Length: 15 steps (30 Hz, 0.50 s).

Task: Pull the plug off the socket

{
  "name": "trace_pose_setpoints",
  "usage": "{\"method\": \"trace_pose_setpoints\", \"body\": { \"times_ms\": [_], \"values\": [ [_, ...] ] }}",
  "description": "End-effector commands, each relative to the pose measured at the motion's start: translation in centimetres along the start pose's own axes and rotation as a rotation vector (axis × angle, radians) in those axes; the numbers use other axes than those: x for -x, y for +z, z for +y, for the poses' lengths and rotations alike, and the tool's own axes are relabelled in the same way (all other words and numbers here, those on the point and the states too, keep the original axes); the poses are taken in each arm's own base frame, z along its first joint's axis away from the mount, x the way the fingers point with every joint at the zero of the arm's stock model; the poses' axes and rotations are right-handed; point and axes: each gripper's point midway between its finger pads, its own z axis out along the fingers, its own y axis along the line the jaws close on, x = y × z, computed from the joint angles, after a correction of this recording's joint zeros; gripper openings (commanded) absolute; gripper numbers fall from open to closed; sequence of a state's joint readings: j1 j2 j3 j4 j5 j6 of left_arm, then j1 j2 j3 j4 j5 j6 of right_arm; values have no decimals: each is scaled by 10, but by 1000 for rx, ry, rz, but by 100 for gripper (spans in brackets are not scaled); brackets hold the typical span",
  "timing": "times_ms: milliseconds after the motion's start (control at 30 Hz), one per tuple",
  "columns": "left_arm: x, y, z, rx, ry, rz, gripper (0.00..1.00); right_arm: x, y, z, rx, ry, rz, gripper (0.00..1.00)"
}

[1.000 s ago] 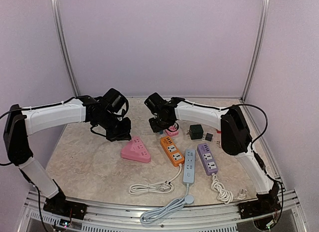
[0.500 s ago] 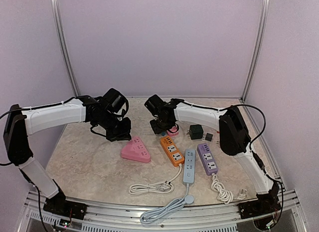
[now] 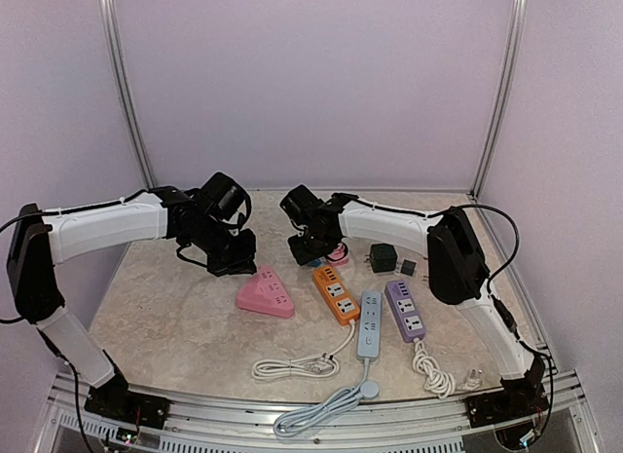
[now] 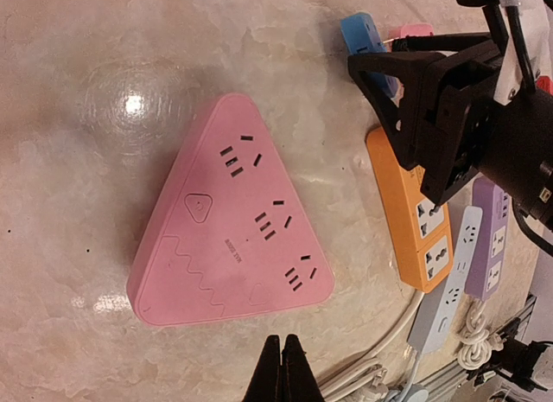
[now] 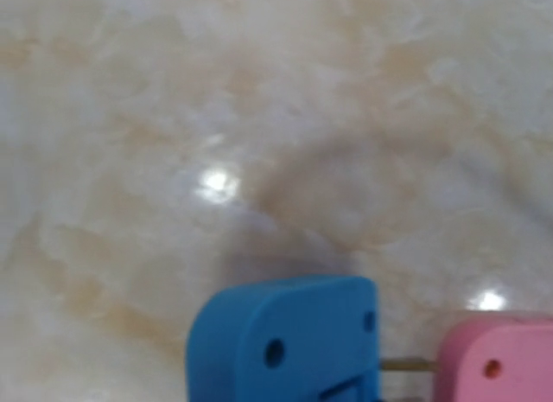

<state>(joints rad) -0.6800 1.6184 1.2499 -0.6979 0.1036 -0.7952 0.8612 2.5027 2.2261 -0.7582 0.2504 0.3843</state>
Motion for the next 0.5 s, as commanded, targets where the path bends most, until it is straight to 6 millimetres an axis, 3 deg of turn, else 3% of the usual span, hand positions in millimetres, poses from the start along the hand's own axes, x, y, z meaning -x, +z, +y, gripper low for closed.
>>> {"method": "trace_pose_setpoints", "body": {
  "times_ms": [0, 300, 467],
  "values": [
    [-4, 4, 7, 15, 10, 14, 0, 19, -21, 17, 84, 21, -49, 46],
    [-3, 0, 10, 15, 2, 2, 0, 35, -45, 19, 116, 40, -100, 58],
    [1, -4, 8, 6, 5, -12, 0, 47, -67, 10, 114, 54, -150, 73]
  ]
}}
